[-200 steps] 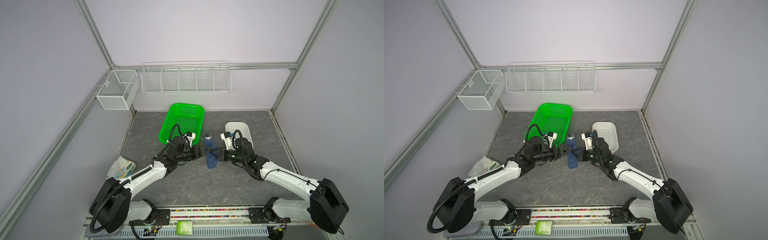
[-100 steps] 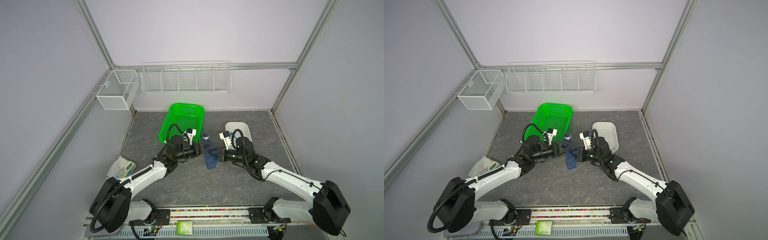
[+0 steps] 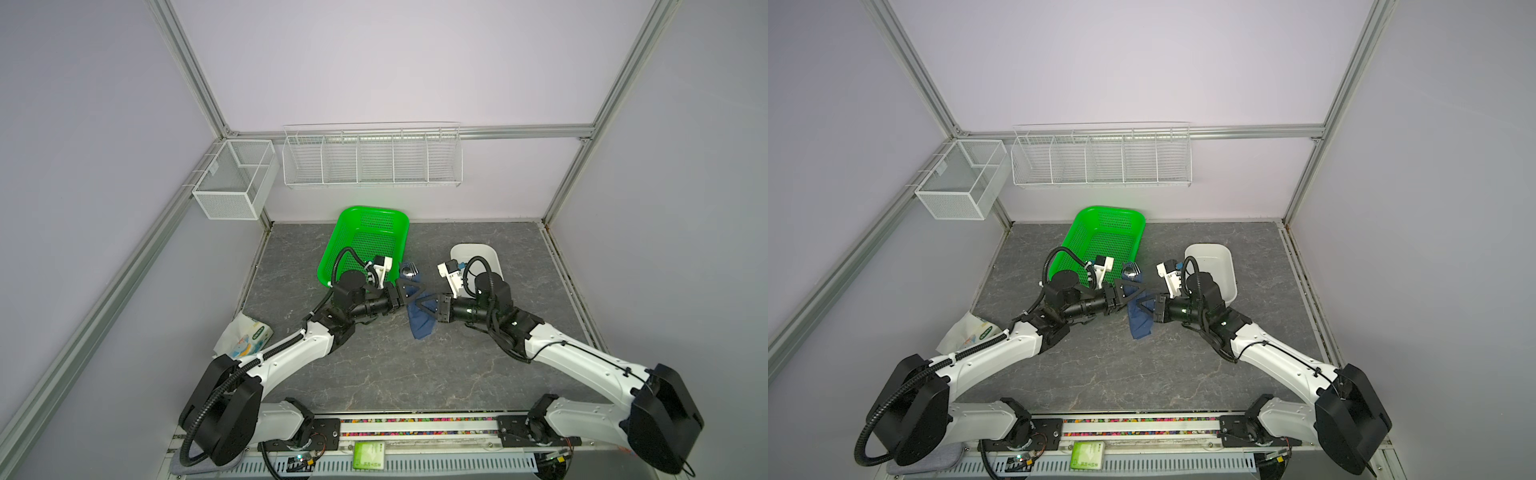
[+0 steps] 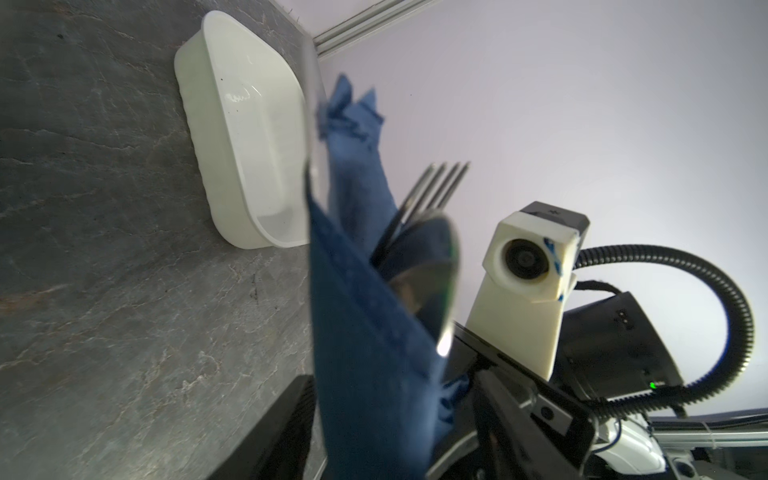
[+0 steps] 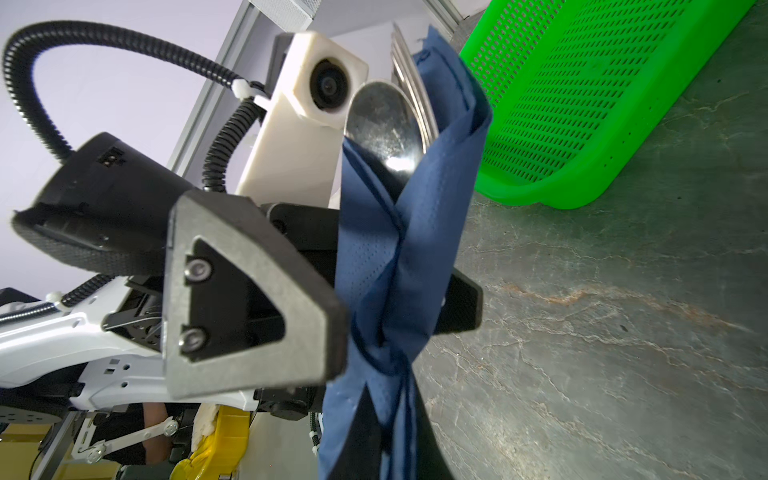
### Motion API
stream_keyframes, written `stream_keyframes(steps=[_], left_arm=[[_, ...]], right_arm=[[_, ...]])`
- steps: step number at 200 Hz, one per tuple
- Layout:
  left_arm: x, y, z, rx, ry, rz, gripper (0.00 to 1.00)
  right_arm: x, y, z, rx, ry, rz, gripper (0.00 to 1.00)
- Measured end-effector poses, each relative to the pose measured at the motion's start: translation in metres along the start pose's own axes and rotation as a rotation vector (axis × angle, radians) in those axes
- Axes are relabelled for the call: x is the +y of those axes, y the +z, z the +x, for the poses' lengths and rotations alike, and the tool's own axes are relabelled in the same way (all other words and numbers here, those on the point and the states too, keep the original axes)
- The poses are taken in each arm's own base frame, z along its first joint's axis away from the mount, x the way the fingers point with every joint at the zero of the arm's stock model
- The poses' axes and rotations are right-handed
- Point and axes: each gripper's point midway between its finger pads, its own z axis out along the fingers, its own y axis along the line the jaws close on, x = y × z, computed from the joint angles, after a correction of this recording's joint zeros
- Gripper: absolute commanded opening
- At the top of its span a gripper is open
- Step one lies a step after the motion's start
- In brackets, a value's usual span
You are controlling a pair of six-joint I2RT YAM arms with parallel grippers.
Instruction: Place the utensils on the paper napkin and roll it up
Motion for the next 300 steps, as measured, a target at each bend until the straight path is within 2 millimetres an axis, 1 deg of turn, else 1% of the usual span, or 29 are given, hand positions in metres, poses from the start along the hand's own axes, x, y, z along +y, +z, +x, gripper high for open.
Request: stream_keyframes(steps=[42, 83, 108, 127, 139, 152, 165, 193, 198, 209, 229, 241, 260, 273, 281, 287, 295, 300], left_arm=[[-0.007, 0.000, -0.002, -0.003, 0.003, 0.028, 0.47], [-0.013, 0.000, -0.005, -0.016, 0.003, 0.050, 0.32], [-0.014, -0.001, -0.007, -0.024, 0.000, 0.053, 0.24], [-0.016, -0.001, -0.008, -0.031, 0.004, 0.059, 0.19], [-0.017, -0.001, -0.008, -0.033, 0.007, 0.063, 0.14], [-0.017, -0.001, -0.009, -0.037, 0.010, 0.065, 0.12], [-0.018, -0.001, -0.010, -0.042, 0.012, 0.066, 0.08], [-0.020, -0.002, -0.012, -0.050, 0.018, 0.069, 0.07], [-0.020, -0.002, -0.012, -0.052, 0.018, 0.070, 0.07], [-0.021, -0.002, -0.012, -0.055, 0.021, 0.072, 0.07], [-0.024, -0.003, -0.015, -0.066, 0.029, 0.079, 0.06], [-0.026, -0.004, -0.016, -0.076, 0.035, 0.086, 0.06], [-0.030, -0.005, -0.019, -0.090, 0.045, 0.096, 0.06], [-0.032, -0.006, -0.020, -0.097, 0.050, 0.101, 0.06], [-0.033, -0.006, -0.020, -0.098, 0.052, 0.104, 0.06], [-0.033, -0.006, -0.021, -0.099, 0.053, 0.106, 0.06], [-0.034, -0.006, -0.021, -0.099, 0.054, 0.107, 0.07], [-0.034, -0.006, -0.021, -0.099, 0.054, 0.107, 0.07]], right_arm=[[0.007, 0.000, -0.002, -0.001, -0.007, -0.026, 0.09], [0.009, 0.000, 0.000, 0.012, -0.008, -0.040, 0.09], [0.013, -0.001, -0.003, 0.008, -0.014, -0.049, 0.10], [0.016, -0.003, -0.005, 0.001, -0.020, -0.055, 0.11], [0.018, -0.004, -0.006, -0.003, -0.022, -0.058, 0.12], [0.019, -0.004, -0.007, -0.006, -0.022, -0.059, 0.12], [0.019, -0.004, -0.008, -0.009, -0.021, -0.060, 0.13], [0.020, -0.005, -0.009, -0.016, -0.021, -0.060, 0.14], [0.020, -0.006, -0.009, -0.018, -0.022, -0.061, 0.16], [0.021, -0.006, -0.010, -0.020, -0.023, -0.062, 0.25], [0.023, -0.008, -0.011, -0.027, -0.021, -0.061, 0.32], [0.025, -0.011, -0.013, -0.038, -0.022, -0.059, 0.34], [0.032, -0.018, -0.017, -0.064, -0.033, -0.066, 0.35], [0.037, -0.023, -0.021, -0.084, -0.042, -0.068, 0.34], [0.039, -0.026, -0.023, -0.095, -0.048, -0.071, 0.31], [0.040, -0.028, -0.024, -0.102, -0.049, -0.072, 0.27], [0.042, -0.029, -0.024, -0.105, -0.052, -0.073, 0.19], [0.041, -0.030, -0.025, -0.110, -0.053, -0.070, 0.15]])
